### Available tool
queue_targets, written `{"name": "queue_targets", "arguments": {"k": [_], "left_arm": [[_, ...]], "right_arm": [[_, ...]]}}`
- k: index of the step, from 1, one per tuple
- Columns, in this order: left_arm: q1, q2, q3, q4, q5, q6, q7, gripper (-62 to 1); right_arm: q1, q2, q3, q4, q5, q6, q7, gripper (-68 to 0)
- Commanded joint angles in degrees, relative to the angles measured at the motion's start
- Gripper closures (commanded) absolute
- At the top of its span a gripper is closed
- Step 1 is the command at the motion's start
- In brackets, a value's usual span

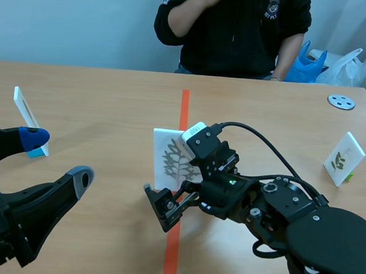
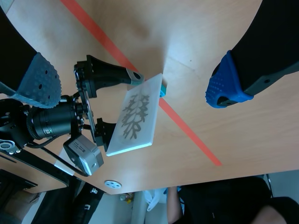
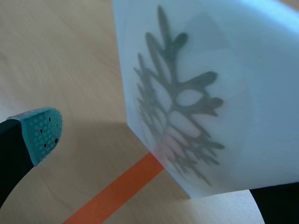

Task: Sort the leaf by its shape. The table is split by an orange tape line. A compound leaf with several leaflets goes to the left side, a simple leaf with one blade goes to the right side. Return to the home posture when a red brick is placed on the table.

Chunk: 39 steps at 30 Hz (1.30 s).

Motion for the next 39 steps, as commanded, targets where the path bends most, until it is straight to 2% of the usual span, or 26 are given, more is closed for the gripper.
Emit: {"name": "queue_targets", "arguments": {"k": [1, 9, 12, 15, 17, 24, 29, 34, 39], "left_arm": [[-0.1, -0.2, -0.3, 0.2, -0.5, 0.1, -0.6, -62.3], [-0.1, -0.2, -0.3, 0.2, -0.5, 0.1, -0.6, -62.3], [-0.1, -0.2, -0.3, 0.2, -0.5, 0.1, -0.6, -62.3], [-0.1, -0.2, -0.3, 0.2, -0.5, 0.1, -0.6, -62.3], [-0.1, -0.2, -0.3, 0.2, -0.5, 0.1, -0.6, -62.3], [-0.1, -0.2, -0.3, 0.2, -0.5, 0.1, -0.6, -62.3], [-0.1, -0.2, -0.3, 0.2, -0.5, 0.1, -0.6, -62.3], [-0.2, -0.2, -0.3, 0.2, -0.5, 0.1, -0.6, -62.3], [-0.2, -0.2, -0.3, 0.2, -0.5, 0.1, -0.6, -62.3]], "right_arm": [[0.3, 0.7, 0.1, 1.1, -0.3, -0.5, 0.8, -55.3], [-0.4, 1.0, 0.0, 1.1, -0.5, -1.0, 1.1, -31.5], [-0.4, 1.0, 0.2, 1.4, -0.5, -1.0, 1.1, -20.4], [-0.6, 1.0, 0.6, 2.4, -0.5, -1.0, 1.0, -9.2], [-1.2, 1.0, 1.4, 3.9, -0.5, -1.0, 1.0, -4.4], [-6.4, 3.2, 4.7, 14.8, -0.4, -0.8, 0.4, -3.5], [-11.6, 5.9, 9.4, 23.7, -0.1, -0.8, 0.1, -3.5], [-16.8, 7.3, 17.5, 29.8, 3.8, -0.8, -1.7, -3.5], [-20.1, 7.3, 26.9, 31.1, 7.8, -0.9, -3.0, -3.5]]}}
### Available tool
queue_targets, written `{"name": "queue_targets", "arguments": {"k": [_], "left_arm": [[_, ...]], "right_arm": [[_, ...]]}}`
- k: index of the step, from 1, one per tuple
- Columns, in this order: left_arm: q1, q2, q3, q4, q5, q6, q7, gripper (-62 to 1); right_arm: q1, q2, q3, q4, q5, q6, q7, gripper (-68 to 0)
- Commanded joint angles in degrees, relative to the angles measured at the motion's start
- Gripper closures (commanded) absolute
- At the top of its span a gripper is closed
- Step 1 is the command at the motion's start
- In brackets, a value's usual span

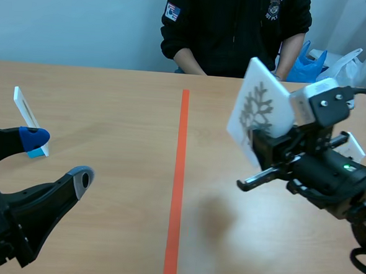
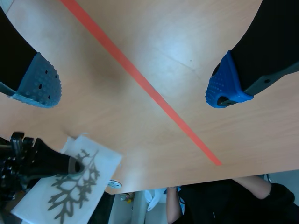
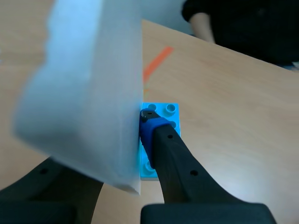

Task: Sort the leaf by its shape. The table is split by an orange tape line. A compound leaf with several leaflets goes to the left side, a simple leaf with one blade goes to the right side. Return to the home posture when a red brick is placed on the table.

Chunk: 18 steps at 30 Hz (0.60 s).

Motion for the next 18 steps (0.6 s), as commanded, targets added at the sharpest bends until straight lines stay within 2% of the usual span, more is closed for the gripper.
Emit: {"name": "queue_targets", "arguments": {"k": [1, 4, 8, 14, 18], "left_arm": [[-0.2, -0.2, -0.3, 0.2, -0.5, 0.1, -0.6, -62.3], [-0.2, -0.2, -0.3, 0.2, -0.5, 0.1, -0.6, -62.3], [-0.2, -0.2, -0.3, 0.2, -0.6, 0.1, -0.7, -62.3], [-0.2, -0.2, -0.3, 0.2, -0.6, 0.1, -0.6, -62.3], [-0.2, -0.2, -0.3, 0.2, -0.6, 0.1, -0.6, -62.3]], "right_arm": [[0.5, 0.5, 2.1, -0.1, 1.0, -0.2, 0.5, -3.5], [0.3, 0.5, 6.1, -0.6, 1.2, -1.1, -0.9, -3.5], [1.2, 0.7, 8.5, -2.9, 2.2, -5.0, -1.3, -3.5], [6.4, 0.6, 8.4, -13.4, 4.6, -5.1, -1.4, -3.5], [10.8, 0.6, 8.4, -20.3, 4.7, -5.1, -1.2, -3.5]]}}
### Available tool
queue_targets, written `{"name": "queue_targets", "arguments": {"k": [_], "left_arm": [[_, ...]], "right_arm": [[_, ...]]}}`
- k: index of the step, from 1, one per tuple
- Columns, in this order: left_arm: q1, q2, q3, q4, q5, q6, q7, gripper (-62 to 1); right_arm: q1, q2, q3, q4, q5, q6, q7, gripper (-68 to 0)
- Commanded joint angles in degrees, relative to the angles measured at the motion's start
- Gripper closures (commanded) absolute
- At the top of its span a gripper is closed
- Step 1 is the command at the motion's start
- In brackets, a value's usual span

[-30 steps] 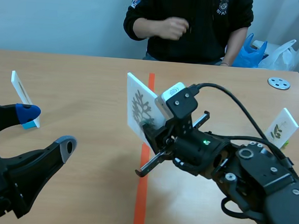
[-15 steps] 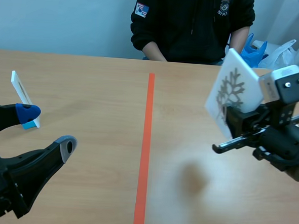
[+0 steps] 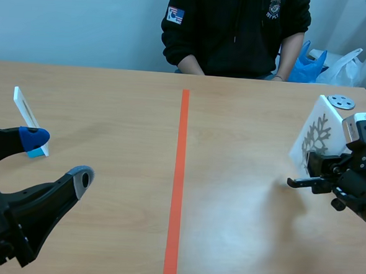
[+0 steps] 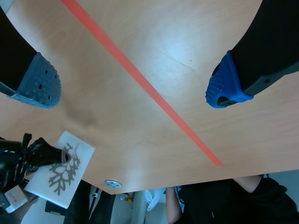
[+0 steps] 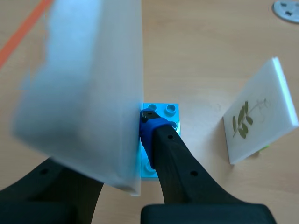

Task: Sort the leaf by its shape. The table is split by an orange tape line. A compound leaf with several leaflets goes to the left side, a simple leaf with one blade goes to the right side. Return to the home posture when a red brick is placed on the table.

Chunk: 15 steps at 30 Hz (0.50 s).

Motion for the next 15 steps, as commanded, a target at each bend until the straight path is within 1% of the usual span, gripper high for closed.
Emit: {"name": "queue_targets", "arguments": {"k": [1, 9, 12, 15], "left_arm": [[-0.2, -0.2, -0.3, 0.2, -0.6, 0.1, -0.6, -62.3], [-0.2, -0.2, -0.3, 0.2, -0.6, 0.1, -0.6, -62.3], [-0.2, -0.2, -0.3, 0.2, -0.6, 0.1, -0.6, -62.3], [-0.2, -0.2, -0.3, 0.2, -0.6, 0.1, -0.6, -62.3]], "right_arm": [[2.8, 0.7, 0.0, 0.0, 0.7, 0.0, 1.2, -3.5], [9.0, 0.6, 0.0, -9.1, 0.5, -0.1, 2.2, -3.5], [9.9, 0.6, 0.0, -11.2, 0.5, -0.5, 2.4, -3.5], [9.8, 0.6, 0.0, -12.3, 0.4, -1.6, 2.4, -3.5]]}}
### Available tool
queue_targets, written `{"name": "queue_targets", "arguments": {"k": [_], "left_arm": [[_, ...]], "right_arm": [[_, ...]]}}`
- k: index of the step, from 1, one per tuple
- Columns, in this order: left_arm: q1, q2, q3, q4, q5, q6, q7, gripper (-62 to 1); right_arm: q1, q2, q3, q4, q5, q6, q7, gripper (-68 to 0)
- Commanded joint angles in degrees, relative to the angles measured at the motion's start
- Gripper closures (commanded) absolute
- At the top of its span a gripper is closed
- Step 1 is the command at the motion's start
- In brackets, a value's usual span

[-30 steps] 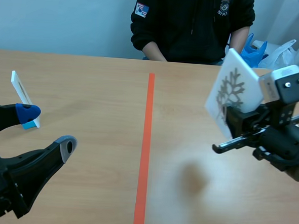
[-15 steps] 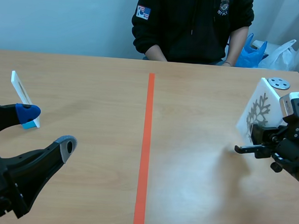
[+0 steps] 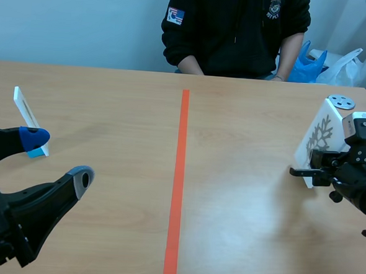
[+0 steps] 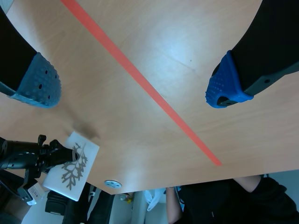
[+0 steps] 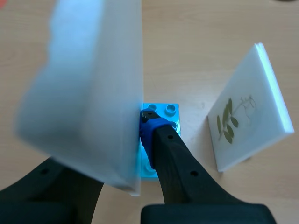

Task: Sort the leaf by its shape. The table is split by an orange tape line. A compound leaf with several leaflets goes to the left side, a simple leaf with one blade goes to the right side. Return to the home posture when a red brick is placed on the table.

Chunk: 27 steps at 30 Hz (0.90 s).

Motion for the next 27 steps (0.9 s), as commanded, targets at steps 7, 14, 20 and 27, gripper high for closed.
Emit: {"name": "queue_targets", "arguments": {"k": [7, 14, 20, 27], "left_arm": [[-0.2, -0.2, -0.3, 0.2, -0.6, 0.1, -0.6, -62.3], [-0.2, -0.2, -0.3, 0.2, -0.6, 0.1, -0.6, -62.3], [-0.1, -0.2, -0.3, 0.2, -0.5, 0.1, -0.6, -62.3], [-0.1, -0.2, -0.3, 0.2, -0.5, 0.1, -0.6, -62.3]], "right_arm": [[0.1, 0.6, 0.0, 0.5, 0.2, -1.0, 0.9, -3.9], [0.1, 0.7, 0.1, 0.5, 0.2, -1.1, 0.4, -9.7], [0.1, 1.0, 0.1, 0.5, 0.2, -1.1, 0.4, -15.2], [0.1, 1.1, 0.1, 1.0, 1.1, -1.1, 2.7, -42.7]]}}
